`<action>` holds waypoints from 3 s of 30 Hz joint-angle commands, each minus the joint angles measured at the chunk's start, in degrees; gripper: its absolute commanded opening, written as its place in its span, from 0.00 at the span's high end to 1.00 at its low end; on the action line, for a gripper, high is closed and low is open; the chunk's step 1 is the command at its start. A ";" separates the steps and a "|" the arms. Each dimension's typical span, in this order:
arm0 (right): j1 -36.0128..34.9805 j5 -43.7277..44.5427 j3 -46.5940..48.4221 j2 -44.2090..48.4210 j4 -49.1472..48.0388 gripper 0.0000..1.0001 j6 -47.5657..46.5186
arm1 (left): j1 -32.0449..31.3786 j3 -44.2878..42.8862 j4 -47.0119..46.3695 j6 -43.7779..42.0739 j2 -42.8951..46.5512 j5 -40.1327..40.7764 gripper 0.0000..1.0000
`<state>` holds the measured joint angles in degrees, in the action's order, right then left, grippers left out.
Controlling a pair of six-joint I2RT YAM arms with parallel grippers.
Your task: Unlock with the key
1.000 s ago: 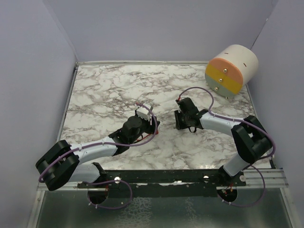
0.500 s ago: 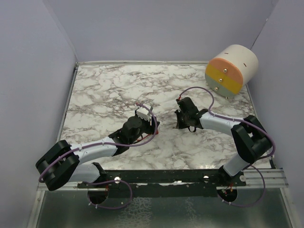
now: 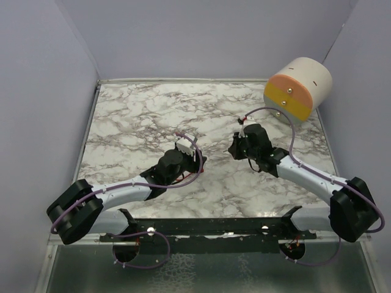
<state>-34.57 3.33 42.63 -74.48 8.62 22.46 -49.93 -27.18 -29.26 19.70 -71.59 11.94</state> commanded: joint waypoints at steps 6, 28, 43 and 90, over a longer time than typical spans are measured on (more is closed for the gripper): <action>-0.50 -1.44 0.20 5.28 -2.86 0.99 0.26 | 0.19 -0.64 -8.23 -1.58 -3.44 -10.95 0.39; -0.50 -17.25 0.22 12.72 -5.05 0.99 -6.29 | 0.23 2.62 -35.99 -16.63 -13.61 -25.44 0.33; -0.50 -21.14 0.77 14.71 -1.51 0.99 -8.81 | 2.73 -2.70 -47.77 -13.35 -23.67 -33.75 0.36; -0.50 -17.68 0.47 13.99 0.59 0.99 -9.84 | 3.22 -2.12 -49.22 -9.33 -26.19 -37.21 0.73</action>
<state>-34.57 -15.68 42.63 -60.64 9.10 13.39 -46.87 -29.23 -78.32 10.72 -99.39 -26.70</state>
